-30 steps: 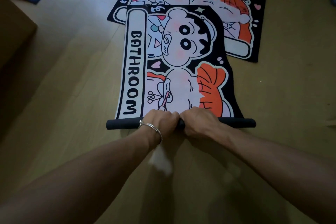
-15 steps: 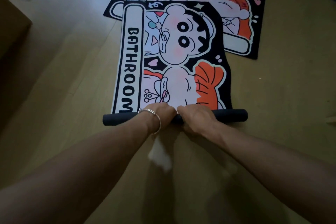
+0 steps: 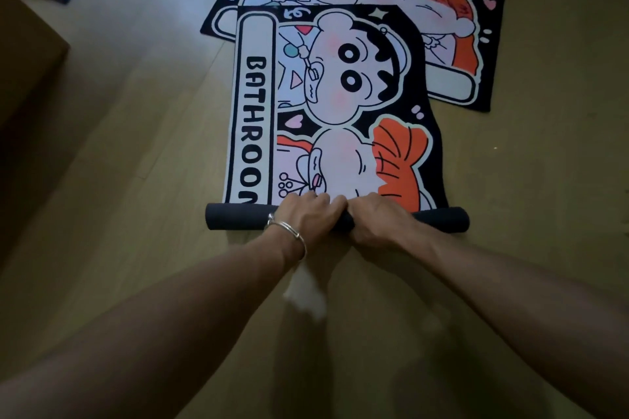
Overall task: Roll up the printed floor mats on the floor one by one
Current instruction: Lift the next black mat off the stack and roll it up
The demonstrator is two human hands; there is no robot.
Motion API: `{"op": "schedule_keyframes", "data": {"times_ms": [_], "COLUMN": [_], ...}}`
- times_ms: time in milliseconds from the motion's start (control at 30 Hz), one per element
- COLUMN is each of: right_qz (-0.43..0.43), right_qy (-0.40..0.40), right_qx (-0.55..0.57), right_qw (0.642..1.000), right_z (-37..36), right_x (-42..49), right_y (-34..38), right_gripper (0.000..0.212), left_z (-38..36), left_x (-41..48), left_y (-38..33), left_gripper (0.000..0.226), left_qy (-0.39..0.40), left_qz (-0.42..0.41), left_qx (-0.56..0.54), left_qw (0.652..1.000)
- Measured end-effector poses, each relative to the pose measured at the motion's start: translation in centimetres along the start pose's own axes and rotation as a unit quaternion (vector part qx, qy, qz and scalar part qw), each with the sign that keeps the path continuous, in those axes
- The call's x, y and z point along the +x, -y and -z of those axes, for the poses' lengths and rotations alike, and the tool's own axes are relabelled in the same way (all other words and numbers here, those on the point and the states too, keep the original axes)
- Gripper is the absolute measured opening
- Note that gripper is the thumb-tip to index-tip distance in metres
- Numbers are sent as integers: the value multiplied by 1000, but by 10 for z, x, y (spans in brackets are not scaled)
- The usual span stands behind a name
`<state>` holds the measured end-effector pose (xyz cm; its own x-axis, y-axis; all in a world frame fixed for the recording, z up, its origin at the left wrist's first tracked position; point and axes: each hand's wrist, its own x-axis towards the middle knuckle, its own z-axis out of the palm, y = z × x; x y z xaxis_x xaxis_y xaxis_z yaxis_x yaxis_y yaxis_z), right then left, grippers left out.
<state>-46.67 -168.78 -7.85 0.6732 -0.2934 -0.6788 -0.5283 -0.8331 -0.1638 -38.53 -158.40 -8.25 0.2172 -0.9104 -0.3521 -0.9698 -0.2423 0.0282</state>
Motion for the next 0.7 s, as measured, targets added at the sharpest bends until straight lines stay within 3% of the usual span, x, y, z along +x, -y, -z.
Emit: {"op": "schedule_keyframes", "data": {"times_ms": [67,200,267,400,567,700], "right_qz": [7,28,21,16,41,18], "right_qy": [18,-37,-47,5,-61,-18], "right_qx": [-2,-53,-46,-26,-61,-21], "right_qw": [1000,997,998,1000,995,999], "right_z": [5,0,-2,8,-1,4], "right_x": [3,-6,-8,2,-3,-1], "right_y": [0,2,1,-3,-1,-4], "right_gripper": [12,25,27,18,28,26], "left_z": [-3,4,8,2,7,2], "left_x": [-3,8,10,2,8,0], "left_y": [-1,5,6,3,10,6], "left_gripper": [20,22,23,16,21,22], "left_qy": [-1,56,41,4,47,0], "left_qz": [21,18,-4,-16,-2,-21], "left_qx": [-21,-20,-3,17,11,19], "left_qw": [1000,998,999,1000,999,1000]}}
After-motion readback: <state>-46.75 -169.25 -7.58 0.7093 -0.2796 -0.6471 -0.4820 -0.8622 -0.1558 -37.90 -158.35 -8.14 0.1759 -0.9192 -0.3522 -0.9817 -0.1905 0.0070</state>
